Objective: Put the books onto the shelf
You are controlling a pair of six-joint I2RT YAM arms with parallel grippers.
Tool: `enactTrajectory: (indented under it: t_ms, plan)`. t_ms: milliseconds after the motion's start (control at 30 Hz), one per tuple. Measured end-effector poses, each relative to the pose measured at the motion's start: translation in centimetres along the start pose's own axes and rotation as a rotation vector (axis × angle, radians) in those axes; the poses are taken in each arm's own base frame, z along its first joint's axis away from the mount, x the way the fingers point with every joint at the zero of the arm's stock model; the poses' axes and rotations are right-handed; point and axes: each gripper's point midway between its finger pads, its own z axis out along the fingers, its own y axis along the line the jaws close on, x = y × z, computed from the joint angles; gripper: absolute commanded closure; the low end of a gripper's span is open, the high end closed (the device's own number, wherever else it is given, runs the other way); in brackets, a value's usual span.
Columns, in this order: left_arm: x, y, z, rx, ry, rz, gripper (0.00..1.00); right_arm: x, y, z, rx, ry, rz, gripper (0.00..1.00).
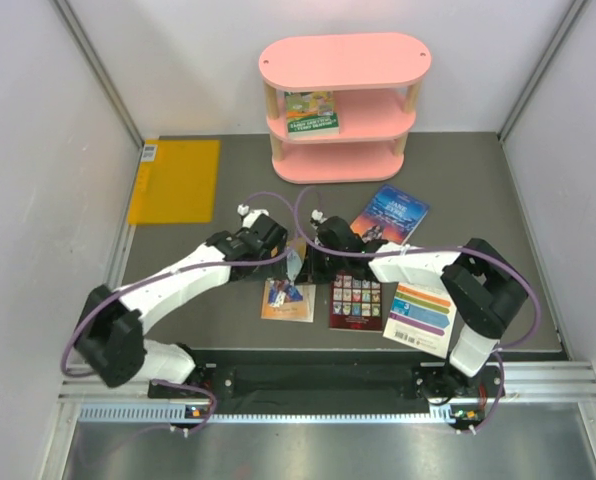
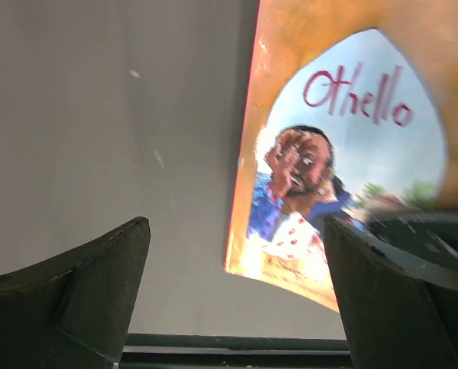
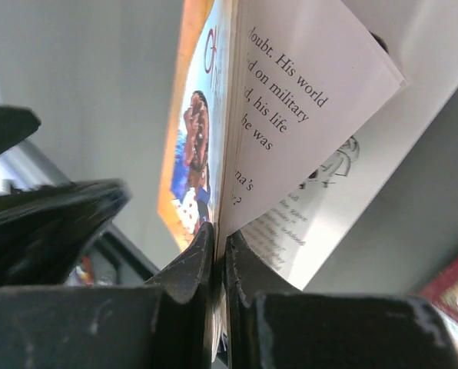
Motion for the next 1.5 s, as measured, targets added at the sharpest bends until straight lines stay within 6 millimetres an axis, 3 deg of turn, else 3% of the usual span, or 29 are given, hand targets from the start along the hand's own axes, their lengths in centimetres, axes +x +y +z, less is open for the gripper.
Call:
enactTrajectory:
  t_ms: [167, 300, 433, 633, 800, 967, 1000, 1167, 1200, 1233, 1500]
  plan:
    - [-2.7, 0.5, -3.8, 0.077, -0.175, -0.097, 0.01, -4.0, 1.1, -0.5, -0.115, -0.092, 0.051, 1.00]
    - [-2.3, 1.4, -5.3, 0.151, -0.264, -0.171, 0.01, -7.7, 1.2, -1.4, -0.201, -0.170, 0.103, 1.00]
    - [-1.5, 2.5, -6.0, 0.226, -0.352, -0.246, 0.01, -9.8, 1.1, -2.1, -0.269, -0.201, 0.131, 1.00]
    - [-2.0, 2.5, -7.1, 0.379, -0.504, -0.374, 0.01, -10.6, 2.7, -3.1, -0.392, -0.206, 0.155, 1.00]
    - [-2.5, 1.6, -6.7, 0.442, -0.533, -0.445, 0.03, -10.4, 3.7, -3.7, -0.458, -0.190, 0.171, 1.00]
    - [-2.7, 0.8, -5.5, 0.438, -0.499, -0.505, 0.17, -10.3, 4.2, -4.0, -0.494, -0.187, 0.168, 1.00]
    - [-2.7, 0.6, -5.1, 0.433, -0.490, -0.511, 0.29, -10.1, 4.2, -4.0, -0.493, -0.183, 0.169, 1.00]
    - [-2.8, -0.1, -4.0, 0.428, -0.468, -0.529, 0.70, -9.6, 3.9, -3.9, -0.490, -0.167, 0.180, 1.00]
    - [-2.8, -0.1, -3.7, 0.416, -0.465, -0.526, 0.81, -9.7, 3.8, -3.9, -0.488, -0.171, 0.181, 1.00]
    - [-2.8, -0.1, -3.5, 0.410, -0.461, -0.530, 1.00, -9.8, 3.7, -3.9, -0.488, -0.173, 0.183, 1.00]
    - [-3.8, -0.8, -3.8, 0.422, -0.469, -0.523, 1.00, -10.5, 3.2, -4.0, -0.475, -0.194, 0.193, 1.00]
